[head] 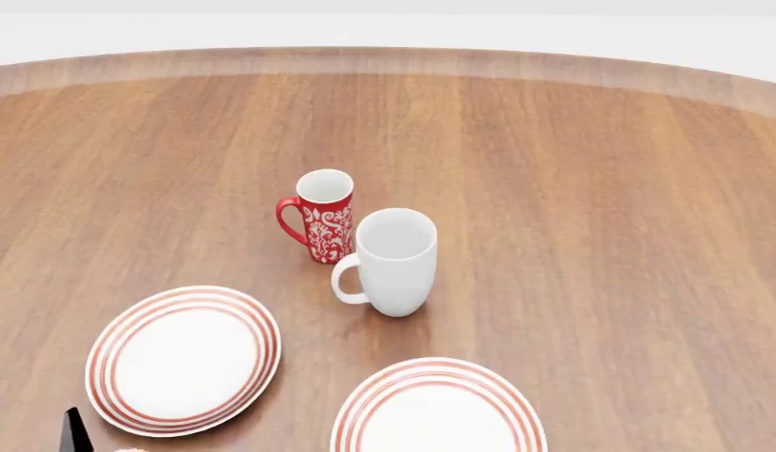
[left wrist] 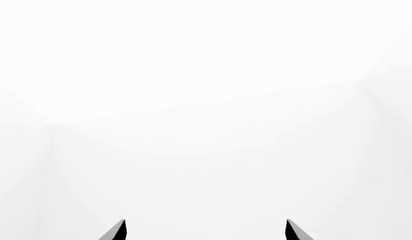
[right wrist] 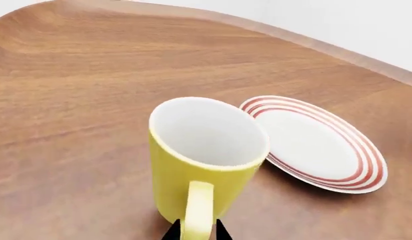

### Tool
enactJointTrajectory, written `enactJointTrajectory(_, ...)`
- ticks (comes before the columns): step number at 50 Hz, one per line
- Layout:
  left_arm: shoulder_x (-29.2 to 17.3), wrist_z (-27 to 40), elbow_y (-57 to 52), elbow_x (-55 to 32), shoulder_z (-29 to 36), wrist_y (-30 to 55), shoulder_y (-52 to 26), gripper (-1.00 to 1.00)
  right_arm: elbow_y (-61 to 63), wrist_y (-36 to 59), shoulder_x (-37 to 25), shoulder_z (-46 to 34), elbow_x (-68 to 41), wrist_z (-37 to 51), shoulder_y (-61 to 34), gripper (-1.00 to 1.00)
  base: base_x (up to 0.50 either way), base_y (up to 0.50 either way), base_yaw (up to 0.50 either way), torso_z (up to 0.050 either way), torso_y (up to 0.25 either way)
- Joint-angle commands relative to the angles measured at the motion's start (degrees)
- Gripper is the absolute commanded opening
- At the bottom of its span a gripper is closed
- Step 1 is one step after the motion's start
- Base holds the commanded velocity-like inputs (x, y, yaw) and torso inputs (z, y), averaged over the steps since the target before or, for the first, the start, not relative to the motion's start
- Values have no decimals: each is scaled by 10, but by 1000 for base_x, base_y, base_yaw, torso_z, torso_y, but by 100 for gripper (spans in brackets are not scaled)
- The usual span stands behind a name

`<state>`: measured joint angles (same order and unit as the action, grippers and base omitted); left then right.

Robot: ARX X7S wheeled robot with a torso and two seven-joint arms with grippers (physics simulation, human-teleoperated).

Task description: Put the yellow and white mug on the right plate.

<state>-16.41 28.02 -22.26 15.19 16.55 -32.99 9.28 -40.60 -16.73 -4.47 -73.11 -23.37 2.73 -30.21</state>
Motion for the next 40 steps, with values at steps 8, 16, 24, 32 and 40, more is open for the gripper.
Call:
enactJointTrajectory(8, 9, -8, 11, 16, -6, 2, -3, 100, 130, 72, -79, 52, -47, 20, -85, -100, 0, 0, 0, 0, 2)
enactJointTrajectory(16, 9, 3, 37, 20, -3, -14, -11, 100, 176, 91, -130, 59, -56, 18, -97, -100, 0, 0, 0, 0, 0)
enactJointTrajectory(24, 8, -1, 17, 18, -4, 4, -8, 100, 249, 127, -192, 76, -86, 22, -114, -100, 0, 0, 0, 0, 0)
enactJointTrajectory(32, 7, -7, -1, 17, -2, 22, -4, 100, 275, 134, -229, 86, -97, 25, -113, -100, 0, 0, 0, 0, 0)
enactJointTrajectory(40, 6, -8, -5, 20, 2, 28, -3, 100, 319, 150, -275, 88, -102, 28, -116, -100, 0, 0, 0, 0, 0)
